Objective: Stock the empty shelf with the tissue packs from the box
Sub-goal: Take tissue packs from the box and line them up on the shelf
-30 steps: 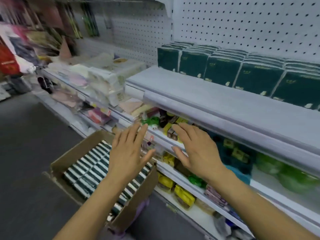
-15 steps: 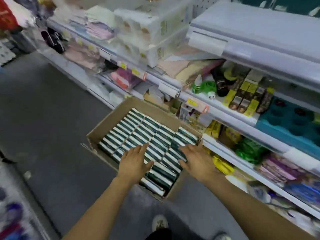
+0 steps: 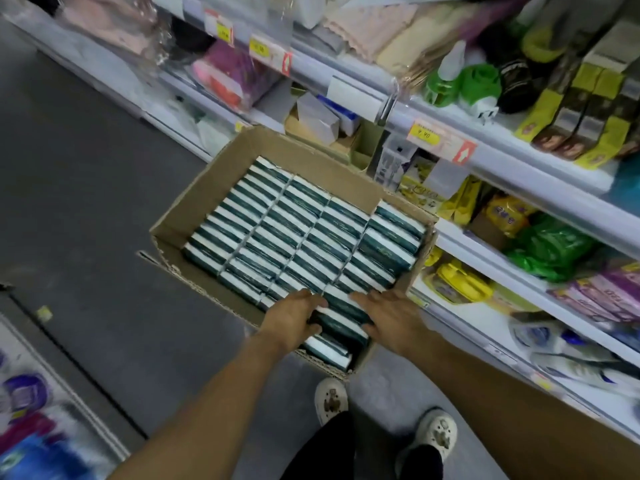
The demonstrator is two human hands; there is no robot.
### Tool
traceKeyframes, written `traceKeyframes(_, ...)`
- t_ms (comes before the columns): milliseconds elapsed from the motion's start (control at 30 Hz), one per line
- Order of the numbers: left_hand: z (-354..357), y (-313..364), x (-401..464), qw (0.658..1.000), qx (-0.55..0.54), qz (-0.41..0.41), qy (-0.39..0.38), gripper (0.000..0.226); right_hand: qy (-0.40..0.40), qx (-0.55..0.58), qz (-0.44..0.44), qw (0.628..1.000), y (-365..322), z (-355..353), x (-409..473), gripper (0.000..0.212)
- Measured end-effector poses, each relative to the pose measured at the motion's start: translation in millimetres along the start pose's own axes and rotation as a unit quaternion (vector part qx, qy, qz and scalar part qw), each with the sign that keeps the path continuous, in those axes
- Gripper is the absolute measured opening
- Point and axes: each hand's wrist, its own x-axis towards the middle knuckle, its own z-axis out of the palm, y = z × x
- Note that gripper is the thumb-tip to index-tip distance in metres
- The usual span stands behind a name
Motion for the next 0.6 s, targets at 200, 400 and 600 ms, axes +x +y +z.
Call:
traceKeyframes(200,9.2,-2.0,20.4,1.000,0.013,0.007,-0.006,0.058,0.016,0.039,0.054,0.998,0.7,17.0,17.7,0.047)
traceKeyframes(400,-3.5,-3.3,17.0,0.999,-0.033,-0.012,0.014,0.043,0.057,0.061,0.095,0.992,5.6,4.0,15.3,0.043)
traceKeyframes(600,-71.1,16.7,2.9,0.969,-0.226,-0.058,0.080,0.026,0.182,0.116,0.101,0.971,36.4,-60.7,-28.9,0.050)
